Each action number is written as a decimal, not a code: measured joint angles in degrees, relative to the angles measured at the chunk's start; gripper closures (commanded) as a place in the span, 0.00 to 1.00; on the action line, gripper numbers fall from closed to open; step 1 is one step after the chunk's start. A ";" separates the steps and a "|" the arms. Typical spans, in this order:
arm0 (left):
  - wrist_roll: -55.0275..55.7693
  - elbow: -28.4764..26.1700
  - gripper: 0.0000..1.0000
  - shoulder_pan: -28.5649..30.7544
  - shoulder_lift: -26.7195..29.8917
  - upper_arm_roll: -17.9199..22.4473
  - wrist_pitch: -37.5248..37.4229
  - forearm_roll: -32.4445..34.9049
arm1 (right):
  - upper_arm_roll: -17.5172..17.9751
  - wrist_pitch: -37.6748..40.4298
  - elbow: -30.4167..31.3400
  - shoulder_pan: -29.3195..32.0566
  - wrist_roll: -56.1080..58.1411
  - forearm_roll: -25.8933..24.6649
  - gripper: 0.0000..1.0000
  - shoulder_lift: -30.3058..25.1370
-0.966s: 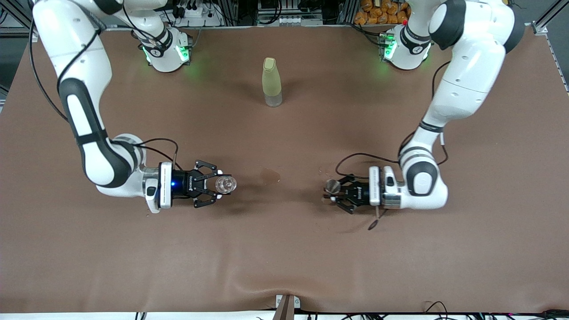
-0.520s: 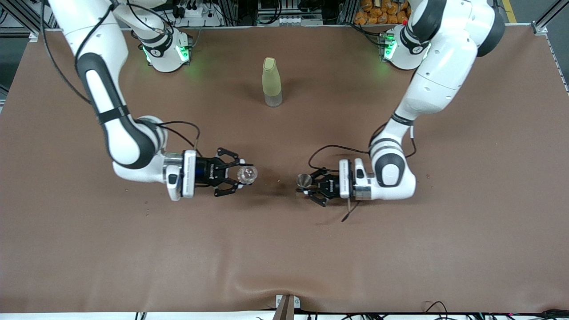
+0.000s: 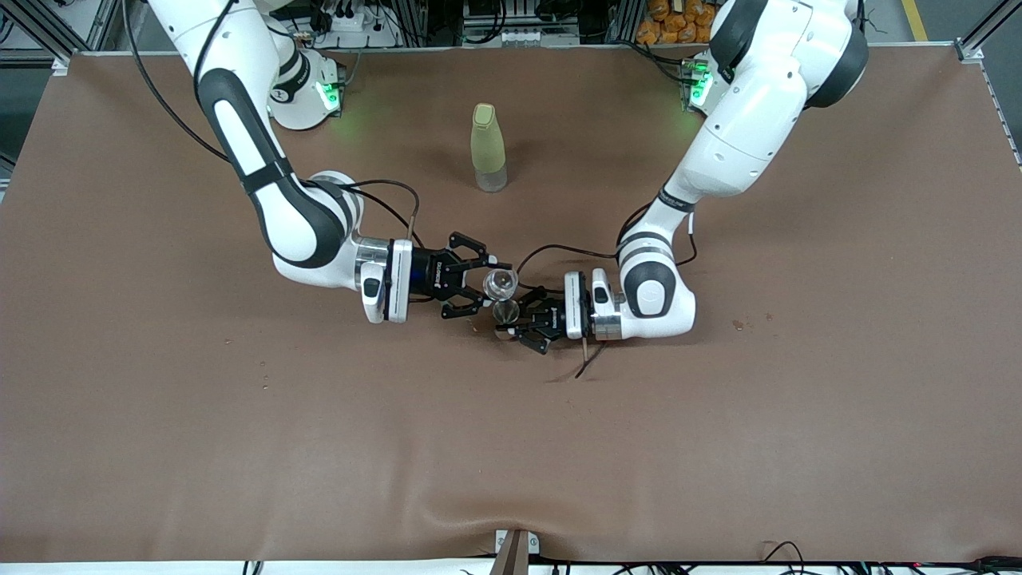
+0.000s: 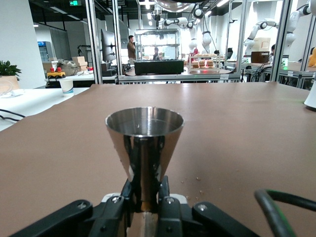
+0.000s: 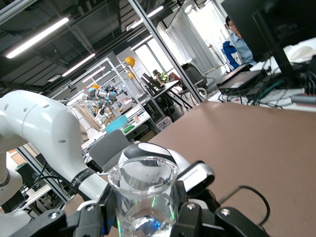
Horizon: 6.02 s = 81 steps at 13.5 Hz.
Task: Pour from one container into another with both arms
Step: 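Bring the beaker above the jigger held by the left gripper, then tilt the beaker with the right gripper, pouring liquid into the jigger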
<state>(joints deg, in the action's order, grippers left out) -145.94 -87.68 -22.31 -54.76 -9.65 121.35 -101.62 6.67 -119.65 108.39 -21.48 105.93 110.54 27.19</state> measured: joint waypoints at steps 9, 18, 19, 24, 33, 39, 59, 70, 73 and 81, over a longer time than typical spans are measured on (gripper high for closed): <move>0.00 0.22 1.00 0.00 -0.05 0.23 0.44 -0.04 | -0.06 -3.45 4.81 -3.62 -10.72 12.07 0.84 0.00; 0.00 0.22 1.00 -0.30 -0.09 0.23 1.26 -0.04 | -0.46 -4.89 4.81 -5.53 -20.15 14.34 0.86 0.02; 0.00 0.22 1.00 -0.30 -0.09 0.23 1.29 -0.04 | -0.46 -4.89 4.81 -5.53 -21.35 14.36 0.86 0.03; 0.00 0.22 1.00 -0.30 -0.11 0.23 1.34 -0.04 | -0.43 -4.92 4.81 -5.54 -24.46 16.52 0.86 0.27; 0.00 0.22 1.00 -0.30 -0.21 0.31 1.46 -0.04 | -0.09 -4.91 4.81 -5.84 -29.47 20.76 0.86 1.25; 0.00 0.21 1.00 -0.30 -0.27 0.33 1.48 -0.04 | -0.08 -6.28 4.78 -6.28 -32.54 21.63 0.86 1.30; 0.00 0.21 1.00 -0.30 -0.36 0.43 1.53 -0.04 | -0.45 -10.23 4.76 -7.41 -40.48 25.43 0.87 1.69; 0.00 0.21 1.00 -0.30 -0.36 0.48 1.53 -0.04 | -0.38 -11.72 3.48 -7.41 -45.66 25.46 0.87 2.93; 0.00 0.21 1.00 -0.30 -0.36 0.49 1.53 -0.04 | -0.32 -11.72 3.21 -7.42 -49.09 25.46 0.86 3.26; 0.00 0.23 1.00 -0.30 -0.36 0.51 2.09 -0.04 | -0.24 -11.73 3.15 -7.44 -54.87 25.47 0.86 3.26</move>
<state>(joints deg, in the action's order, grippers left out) -145.94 -87.45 -22.61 -55.12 -9.14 123.44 -101.65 6.43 -131.37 111.54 -28.92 51.06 136.01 30.45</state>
